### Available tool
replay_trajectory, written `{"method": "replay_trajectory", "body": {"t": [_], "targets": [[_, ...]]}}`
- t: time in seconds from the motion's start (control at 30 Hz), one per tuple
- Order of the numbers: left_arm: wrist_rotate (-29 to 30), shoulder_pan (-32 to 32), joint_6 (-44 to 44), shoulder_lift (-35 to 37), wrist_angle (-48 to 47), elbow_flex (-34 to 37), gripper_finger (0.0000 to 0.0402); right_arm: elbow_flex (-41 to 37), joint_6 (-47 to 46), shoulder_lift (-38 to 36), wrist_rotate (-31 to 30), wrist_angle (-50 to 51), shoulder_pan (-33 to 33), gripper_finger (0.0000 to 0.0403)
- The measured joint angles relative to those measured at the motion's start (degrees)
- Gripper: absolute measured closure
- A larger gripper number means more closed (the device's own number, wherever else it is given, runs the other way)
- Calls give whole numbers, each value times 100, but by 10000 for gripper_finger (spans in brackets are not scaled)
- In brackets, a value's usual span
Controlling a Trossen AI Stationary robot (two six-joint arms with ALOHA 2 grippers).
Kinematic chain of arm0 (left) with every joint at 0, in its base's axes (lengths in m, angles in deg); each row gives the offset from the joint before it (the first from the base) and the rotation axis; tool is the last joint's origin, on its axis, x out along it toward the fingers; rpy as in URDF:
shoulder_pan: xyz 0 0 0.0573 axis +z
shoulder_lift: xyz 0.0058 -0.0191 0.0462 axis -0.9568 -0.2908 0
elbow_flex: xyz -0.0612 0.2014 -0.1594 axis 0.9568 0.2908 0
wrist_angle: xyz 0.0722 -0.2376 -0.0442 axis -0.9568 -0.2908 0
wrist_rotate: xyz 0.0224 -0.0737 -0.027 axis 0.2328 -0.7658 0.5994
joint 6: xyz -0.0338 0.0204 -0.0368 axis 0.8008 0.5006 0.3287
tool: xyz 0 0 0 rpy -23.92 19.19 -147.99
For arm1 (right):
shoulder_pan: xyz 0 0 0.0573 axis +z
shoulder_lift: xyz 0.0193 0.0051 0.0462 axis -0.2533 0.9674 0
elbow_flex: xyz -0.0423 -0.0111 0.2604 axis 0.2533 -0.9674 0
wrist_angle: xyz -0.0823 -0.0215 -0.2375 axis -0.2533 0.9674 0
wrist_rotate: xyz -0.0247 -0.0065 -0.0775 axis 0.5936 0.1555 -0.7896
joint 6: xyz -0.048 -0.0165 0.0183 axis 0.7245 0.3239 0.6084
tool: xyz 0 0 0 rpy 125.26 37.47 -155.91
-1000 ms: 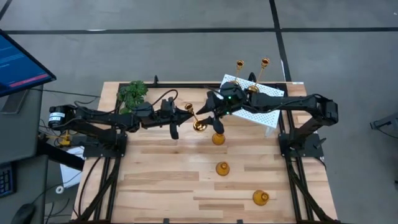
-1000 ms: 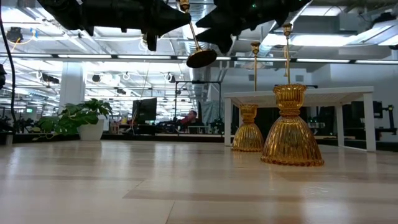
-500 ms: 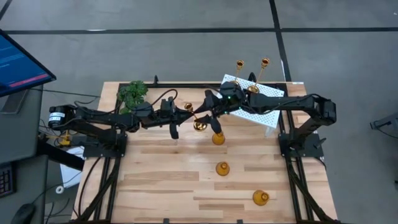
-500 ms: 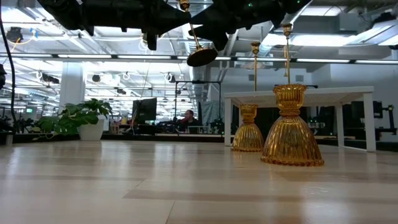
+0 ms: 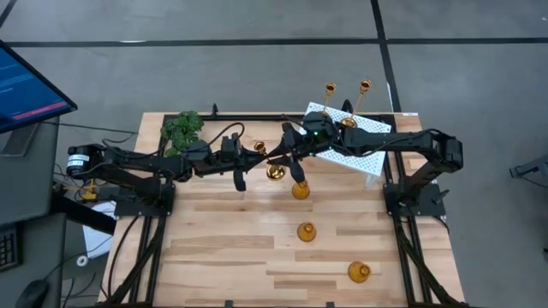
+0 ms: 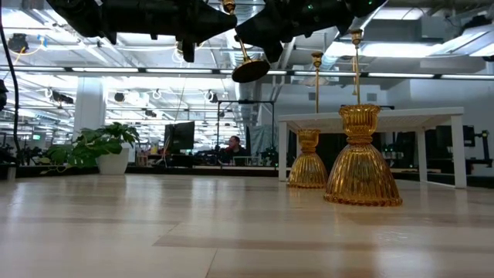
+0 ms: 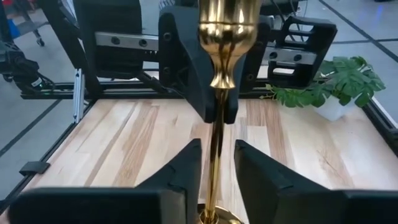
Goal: Pick & Place candle stick holders
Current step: Put the gold candle holder on the shelf aligned with the other gold candle holders
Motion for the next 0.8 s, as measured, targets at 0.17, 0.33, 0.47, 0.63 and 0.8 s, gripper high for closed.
{"method": "replay_trajectory", "body": {"t": [0.17, 0.33, 0.47, 0.63, 0.8], "targets": [[0, 0, 1, 0, 0, 0, 389, 0, 1, 0, 1, -59, 0, 333], [0, 0, 1, 0, 26, 0, 389, 2, -11, 76, 4, -173, 4, 339], [0, 0, 2, 0, 63, 0, 389, 3, -43, 129, 7, -170, 28, 340], [0, 0, 17, 0, 70, 0, 389, -11, -46, 214, 6, -146, 55, 342], [15, 2, 17, -4, 55, 0, 389, 7, -29, 202, 4, -165, 57, 372]]}}
